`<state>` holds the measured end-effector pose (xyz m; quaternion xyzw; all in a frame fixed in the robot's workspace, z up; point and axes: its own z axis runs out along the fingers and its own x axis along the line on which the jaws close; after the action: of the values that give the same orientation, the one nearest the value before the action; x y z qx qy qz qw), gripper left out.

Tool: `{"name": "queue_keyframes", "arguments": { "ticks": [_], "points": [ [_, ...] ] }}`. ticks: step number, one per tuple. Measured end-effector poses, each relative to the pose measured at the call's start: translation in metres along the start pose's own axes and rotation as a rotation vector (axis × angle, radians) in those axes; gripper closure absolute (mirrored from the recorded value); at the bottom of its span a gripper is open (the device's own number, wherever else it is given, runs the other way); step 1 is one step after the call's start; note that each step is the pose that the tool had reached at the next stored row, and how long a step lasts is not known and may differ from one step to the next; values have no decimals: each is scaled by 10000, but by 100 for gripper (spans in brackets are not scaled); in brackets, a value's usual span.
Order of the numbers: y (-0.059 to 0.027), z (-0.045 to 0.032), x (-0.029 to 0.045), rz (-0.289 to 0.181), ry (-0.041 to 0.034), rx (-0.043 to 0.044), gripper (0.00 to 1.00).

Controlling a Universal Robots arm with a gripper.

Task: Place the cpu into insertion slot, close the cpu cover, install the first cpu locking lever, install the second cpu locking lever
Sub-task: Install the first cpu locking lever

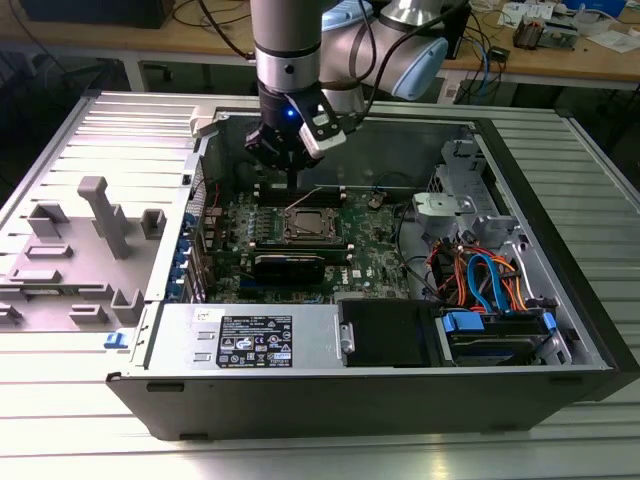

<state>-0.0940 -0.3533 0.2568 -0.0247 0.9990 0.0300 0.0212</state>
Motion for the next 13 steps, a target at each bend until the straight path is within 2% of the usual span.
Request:
{"name": "queue_keyframes", "arguments": {
  "ticks": [4, 8, 11, 13],
  "points": [
    [8, 43, -37, 42, -22, 17, 89],
    [21, 112, -132, 164, -24, 29, 89],
    [31, 150, -152, 165, -9, 38, 89],
    [38, 170, -168, 169, 48, 39, 89]
  ]
}}
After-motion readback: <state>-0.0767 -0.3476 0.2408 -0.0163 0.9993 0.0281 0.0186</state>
